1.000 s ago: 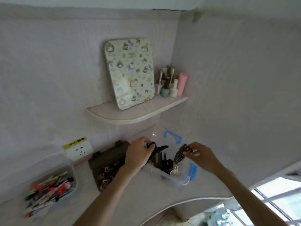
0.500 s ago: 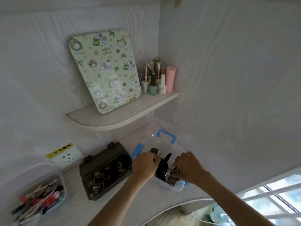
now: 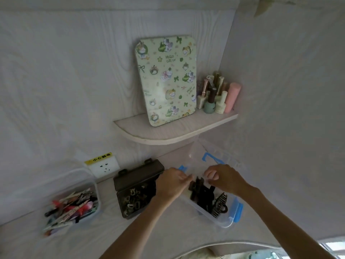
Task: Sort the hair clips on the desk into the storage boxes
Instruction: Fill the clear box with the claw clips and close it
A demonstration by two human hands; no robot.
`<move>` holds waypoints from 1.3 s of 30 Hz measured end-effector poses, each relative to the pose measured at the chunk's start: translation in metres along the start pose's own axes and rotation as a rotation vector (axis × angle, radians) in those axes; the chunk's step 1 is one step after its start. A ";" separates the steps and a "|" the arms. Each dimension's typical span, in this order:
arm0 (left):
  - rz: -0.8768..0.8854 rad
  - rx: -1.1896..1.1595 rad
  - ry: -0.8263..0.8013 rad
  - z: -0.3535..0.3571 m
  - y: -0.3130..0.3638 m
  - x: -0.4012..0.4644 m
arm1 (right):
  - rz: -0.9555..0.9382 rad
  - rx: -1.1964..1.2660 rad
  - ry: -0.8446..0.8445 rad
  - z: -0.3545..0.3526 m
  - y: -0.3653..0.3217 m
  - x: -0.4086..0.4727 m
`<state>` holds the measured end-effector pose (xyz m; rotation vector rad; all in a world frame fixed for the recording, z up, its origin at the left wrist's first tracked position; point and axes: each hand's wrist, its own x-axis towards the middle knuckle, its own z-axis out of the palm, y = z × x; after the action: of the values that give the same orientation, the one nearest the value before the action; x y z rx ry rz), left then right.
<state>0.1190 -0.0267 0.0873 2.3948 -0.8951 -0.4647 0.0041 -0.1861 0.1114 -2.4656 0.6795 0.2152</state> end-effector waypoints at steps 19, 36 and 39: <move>-0.872 -0.208 0.395 -0.178 -0.320 -0.233 | -0.741 -0.248 -0.605 0.240 -0.377 0.034; -0.647 0.105 0.224 -0.212 -0.425 -0.231 | -0.883 -0.565 -0.361 0.353 -0.434 0.021; -0.651 0.180 0.123 -0.207 -0.422 -0.221 | -0.850 -0.515 -0.400 0.338 -0.424 0.023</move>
<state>0.2695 0.4668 0.0312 2.8213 -0.0811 -0.4772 0.2401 0.2952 0.0298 -2.8084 -0.6758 0.5681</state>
